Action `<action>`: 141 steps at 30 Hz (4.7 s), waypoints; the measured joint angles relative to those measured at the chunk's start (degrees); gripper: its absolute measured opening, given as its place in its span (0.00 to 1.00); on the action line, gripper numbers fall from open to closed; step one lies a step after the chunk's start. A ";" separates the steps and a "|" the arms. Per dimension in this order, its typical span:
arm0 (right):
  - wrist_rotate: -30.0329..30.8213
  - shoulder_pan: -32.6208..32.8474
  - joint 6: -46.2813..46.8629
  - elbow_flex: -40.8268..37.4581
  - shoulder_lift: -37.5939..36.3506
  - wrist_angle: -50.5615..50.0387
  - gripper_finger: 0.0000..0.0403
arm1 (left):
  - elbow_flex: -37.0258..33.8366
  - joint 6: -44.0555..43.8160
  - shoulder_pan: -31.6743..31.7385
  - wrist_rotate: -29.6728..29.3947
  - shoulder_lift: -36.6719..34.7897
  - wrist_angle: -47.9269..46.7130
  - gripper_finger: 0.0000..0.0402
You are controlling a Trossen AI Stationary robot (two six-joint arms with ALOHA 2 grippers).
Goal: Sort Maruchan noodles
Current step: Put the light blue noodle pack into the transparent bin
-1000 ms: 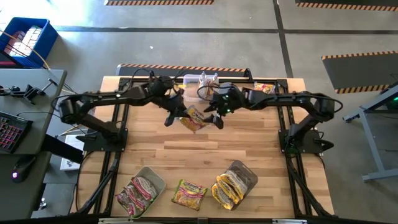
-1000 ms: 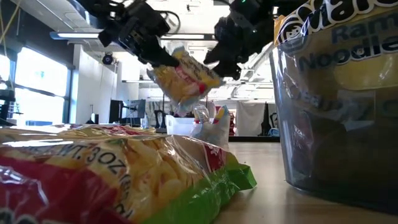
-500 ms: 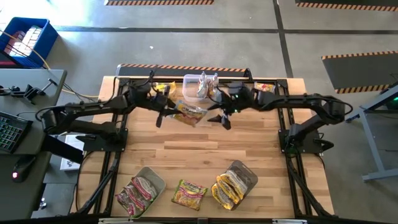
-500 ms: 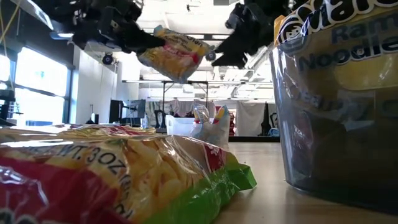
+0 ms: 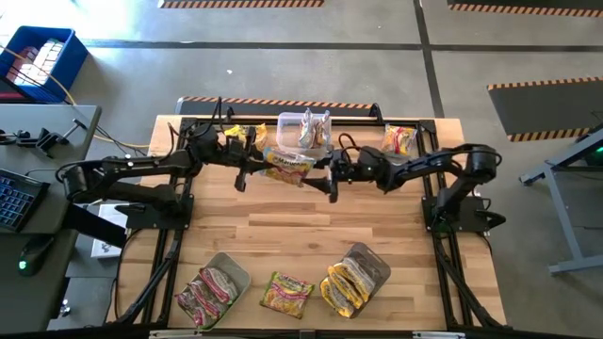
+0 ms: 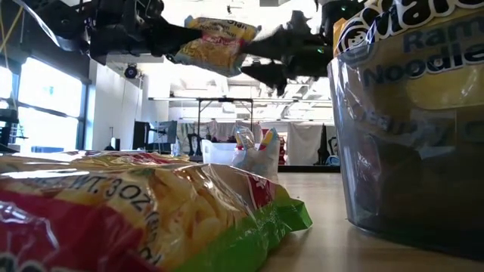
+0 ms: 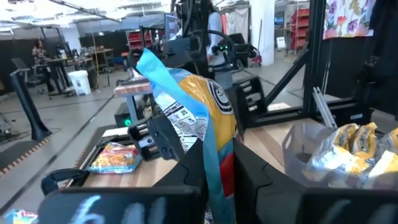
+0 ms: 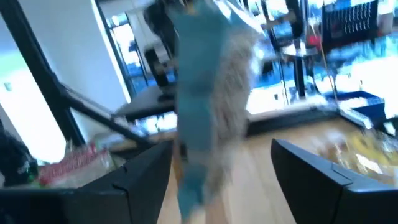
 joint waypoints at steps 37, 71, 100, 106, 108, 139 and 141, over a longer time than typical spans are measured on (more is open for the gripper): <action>12.66 1.96 -20.02 6.22 0.64 -10.75 0.24 | 0.11 -23.92 -0.24 -4.74 -2.25 -9.30 0.26; 55.63 7.43 -87.94 8.80 -8.56 -18.13 0.23 | 3.97 -67.66 -6.25 -23.48 2.78 3.00 0.31; 62.08 7.35 -103.73 20.36 -0.74 -17.21 0.23 | 13.88 -59.84 -3.81 -14.73 9.84 2.32 0.20; 61.61 7.32 -103.73 20.34 -0.74 -17.23 0.23 | 13.88 -57.21 -4.21 -7.16 9.59 2.31 0.02; 61.59 7.35 -103.71 20.34 -0.72 -17.23 0.23 | 13.92 -57.47 -4.26 -7.44 9.40 2.35 0.05; 60.59 7.36 -98.95 20.29 -0.32 -19.93 0.23 | 13.90 -67.15 0.83 -21.06 9.44 -4.22 0.58; 60.48 7.35 -98.57 20.89 0.42 -19.61 0.23 | 13.90 -67.20 0.83 -21.51 9.44 -4.19 0.58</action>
